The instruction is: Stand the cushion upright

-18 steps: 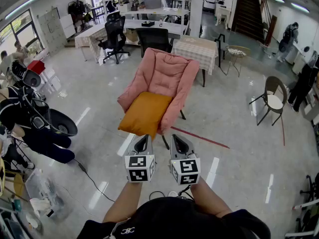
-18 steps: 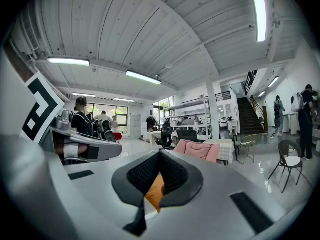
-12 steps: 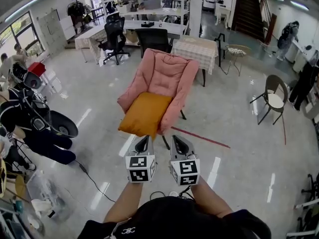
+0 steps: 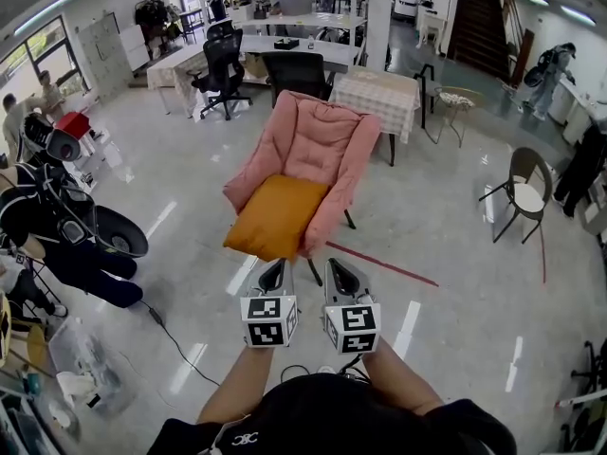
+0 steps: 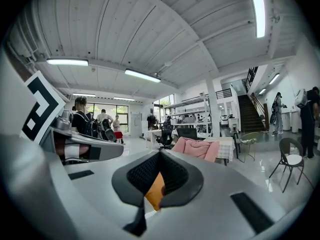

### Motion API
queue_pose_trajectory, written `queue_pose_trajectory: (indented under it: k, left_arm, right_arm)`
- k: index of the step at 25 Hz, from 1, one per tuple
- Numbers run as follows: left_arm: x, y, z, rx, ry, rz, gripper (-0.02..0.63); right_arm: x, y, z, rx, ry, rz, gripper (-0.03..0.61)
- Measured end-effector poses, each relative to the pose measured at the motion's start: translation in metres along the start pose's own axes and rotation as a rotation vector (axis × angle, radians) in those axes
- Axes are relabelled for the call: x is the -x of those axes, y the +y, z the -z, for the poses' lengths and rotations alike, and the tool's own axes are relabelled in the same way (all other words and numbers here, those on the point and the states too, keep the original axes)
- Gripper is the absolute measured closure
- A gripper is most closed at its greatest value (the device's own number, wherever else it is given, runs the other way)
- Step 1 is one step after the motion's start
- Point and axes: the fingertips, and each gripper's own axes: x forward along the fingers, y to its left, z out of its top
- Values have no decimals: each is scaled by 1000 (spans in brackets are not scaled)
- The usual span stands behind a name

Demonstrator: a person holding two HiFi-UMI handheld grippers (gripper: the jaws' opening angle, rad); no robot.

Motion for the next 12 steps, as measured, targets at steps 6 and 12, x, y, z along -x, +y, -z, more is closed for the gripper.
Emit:
queue_pose_trajectory:
  k: [6,12]
  left_arm:
    - [-15,3,5,19,3,-34,614]
    - [-29,3,10,48,14,-63,614]
  right_arm:
    - [-16,-4,6,25,17,-42,588]
    - [-29,-10,8,45,26,-80,588]
